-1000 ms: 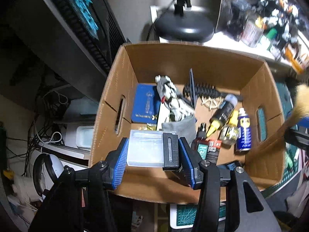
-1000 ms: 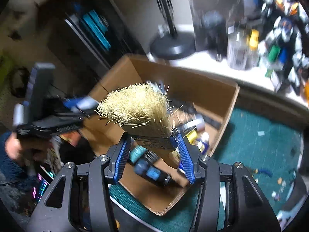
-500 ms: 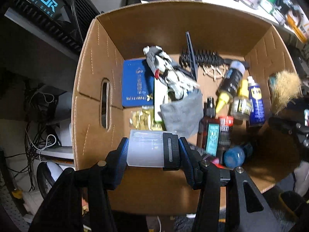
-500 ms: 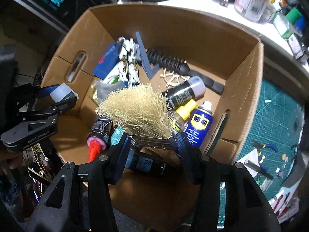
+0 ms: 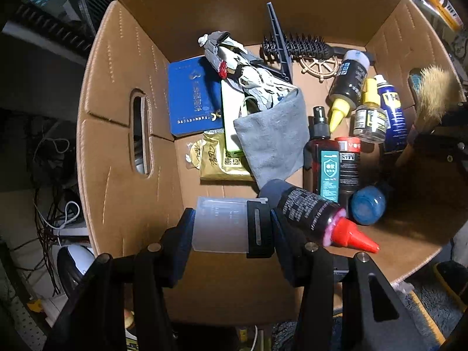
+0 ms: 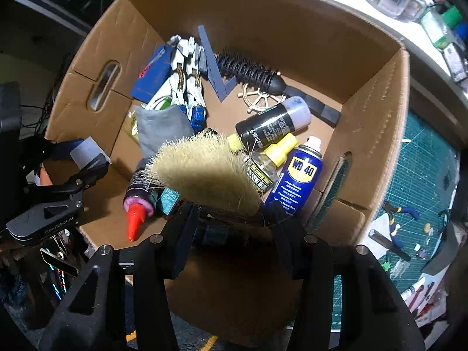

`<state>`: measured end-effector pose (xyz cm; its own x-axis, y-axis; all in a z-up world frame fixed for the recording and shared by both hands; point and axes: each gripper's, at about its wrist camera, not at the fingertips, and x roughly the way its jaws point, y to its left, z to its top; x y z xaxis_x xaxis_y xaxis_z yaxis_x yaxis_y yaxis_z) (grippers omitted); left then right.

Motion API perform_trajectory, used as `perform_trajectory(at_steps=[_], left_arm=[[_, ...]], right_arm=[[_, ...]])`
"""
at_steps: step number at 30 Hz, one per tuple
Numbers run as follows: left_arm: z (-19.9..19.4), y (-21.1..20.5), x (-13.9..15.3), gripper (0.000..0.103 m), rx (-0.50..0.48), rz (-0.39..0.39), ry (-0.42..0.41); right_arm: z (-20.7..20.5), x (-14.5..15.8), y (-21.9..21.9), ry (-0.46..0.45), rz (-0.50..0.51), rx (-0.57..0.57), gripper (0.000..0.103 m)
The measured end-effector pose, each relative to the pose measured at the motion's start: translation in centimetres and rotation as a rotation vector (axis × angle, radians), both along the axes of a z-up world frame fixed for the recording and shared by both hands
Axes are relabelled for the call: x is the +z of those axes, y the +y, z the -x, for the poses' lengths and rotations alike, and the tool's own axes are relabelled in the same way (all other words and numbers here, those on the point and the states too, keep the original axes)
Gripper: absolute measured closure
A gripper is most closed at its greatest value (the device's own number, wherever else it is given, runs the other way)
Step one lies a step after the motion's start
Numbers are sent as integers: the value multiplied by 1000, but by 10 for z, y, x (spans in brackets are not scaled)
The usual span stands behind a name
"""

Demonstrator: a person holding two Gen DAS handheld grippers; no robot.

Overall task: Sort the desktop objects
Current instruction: 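Lower the plastic box into the box with the left tool while the right tool releases the paintbrush, then open both tools and withdraw them above the cardboard box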

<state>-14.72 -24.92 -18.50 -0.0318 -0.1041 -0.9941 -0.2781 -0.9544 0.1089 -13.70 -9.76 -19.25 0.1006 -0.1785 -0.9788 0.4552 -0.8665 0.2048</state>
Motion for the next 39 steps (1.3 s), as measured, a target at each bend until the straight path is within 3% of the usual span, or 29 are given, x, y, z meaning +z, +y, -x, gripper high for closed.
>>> perform_trajectory(at_steps=[6, 14, 16, 19, 25, 28, 30, 35, 39], left_arm=[[14, 0, -6, 51, 2, 16, -9], [25, -2, -10, 51, 31, 30, 6], [26, -5, -5, 47, 58, 34, 41], [29, -9, 4, 31, 92, 25, 76], [31, -14, 33, 21, 158, -17, 183], [28, -11, 46, 14, 186, -54, 254], [25, -5, 54, 1, 191, -68, 302], [20, 6, 72, 0, 207, -113, 368], [12, 14, 88, 0, 236, -131, 409]], right_arm=[[4, -14, -10, -16, 9, -5, 56], [10, -8, -10, 24, 77, -40, 55], [11, -2, -8, 41, 92, -44, 55], [12, 6, -5, 67, 114, -49, 55], [12, 27, 8, 170, 147, -62, 53], [9, 41, 17, 256, 164, -76, 47], [8, 50, 24, 304, 181, -90, 40], [2, 72, 45, 381, 219, -119, 22], [-5, 91, 61, 428, 238, -128, 19]])
